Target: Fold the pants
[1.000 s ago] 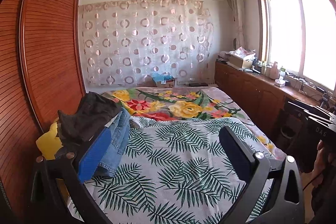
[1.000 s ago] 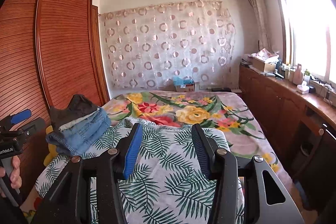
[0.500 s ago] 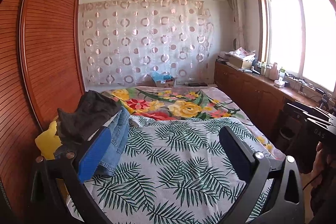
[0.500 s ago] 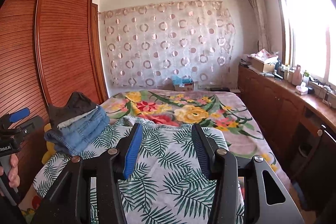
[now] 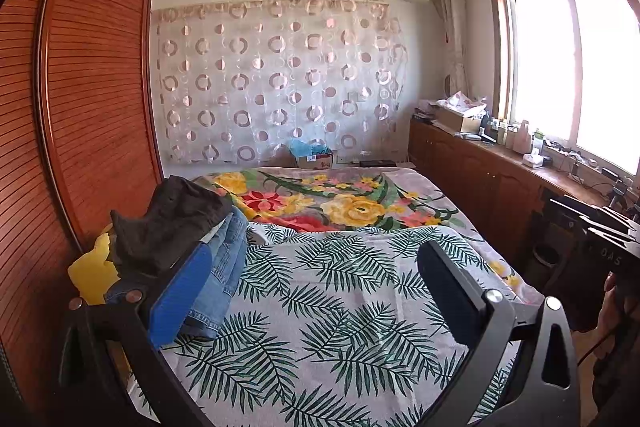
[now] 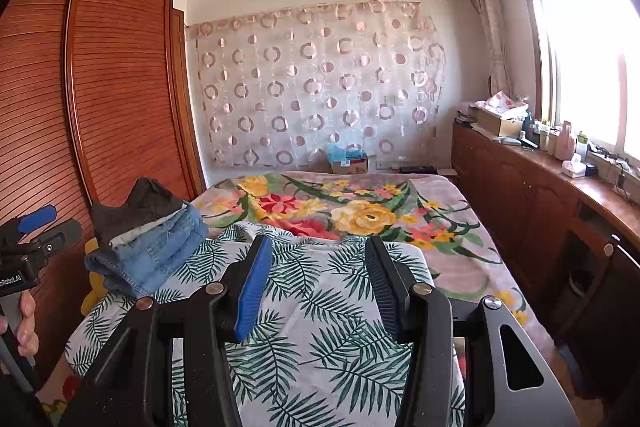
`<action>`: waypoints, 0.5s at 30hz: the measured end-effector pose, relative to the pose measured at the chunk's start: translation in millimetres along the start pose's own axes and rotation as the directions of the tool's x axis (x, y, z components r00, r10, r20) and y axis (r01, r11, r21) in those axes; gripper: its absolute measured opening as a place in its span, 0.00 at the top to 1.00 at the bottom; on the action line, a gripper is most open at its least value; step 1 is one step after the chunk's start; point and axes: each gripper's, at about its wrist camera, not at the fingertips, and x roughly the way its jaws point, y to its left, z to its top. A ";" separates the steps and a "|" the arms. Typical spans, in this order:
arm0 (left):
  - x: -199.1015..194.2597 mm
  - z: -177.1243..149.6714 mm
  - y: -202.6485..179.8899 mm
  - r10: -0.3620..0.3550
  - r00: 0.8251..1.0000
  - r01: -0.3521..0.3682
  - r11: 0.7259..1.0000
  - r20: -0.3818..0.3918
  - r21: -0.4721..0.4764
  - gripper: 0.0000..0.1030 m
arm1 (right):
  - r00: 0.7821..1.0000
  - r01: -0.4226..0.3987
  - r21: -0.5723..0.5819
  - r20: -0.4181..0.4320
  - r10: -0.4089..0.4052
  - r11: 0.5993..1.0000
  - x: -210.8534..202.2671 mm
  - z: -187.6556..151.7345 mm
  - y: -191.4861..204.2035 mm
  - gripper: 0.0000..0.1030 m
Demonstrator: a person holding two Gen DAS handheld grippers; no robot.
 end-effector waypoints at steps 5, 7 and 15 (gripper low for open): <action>0.0 -0.1 -0.3 -0.001 1.000 0.001 1.000 0.000 -0.001 0.00 | 1.000 -0.001 0.001 0.003 0.001 1.000 0.9 -1.0 -0.6 0.51; 0.0 0.0 -0.6 0.000 1.000 0.000 1.000 -0.001 -0.002 0.00 | 1.000 -0.002 0.003 0.002 0.002 1.000 1.1 -0.7 -1.0 0.51; -0.3 0.6 -1.7 0.000 1.000 0.000 1.000 0.000 0.000 0.00 | 1.000 -0.005 0.000 0.006 0.005 1.000 1.7 -1.7 -0.6 0.51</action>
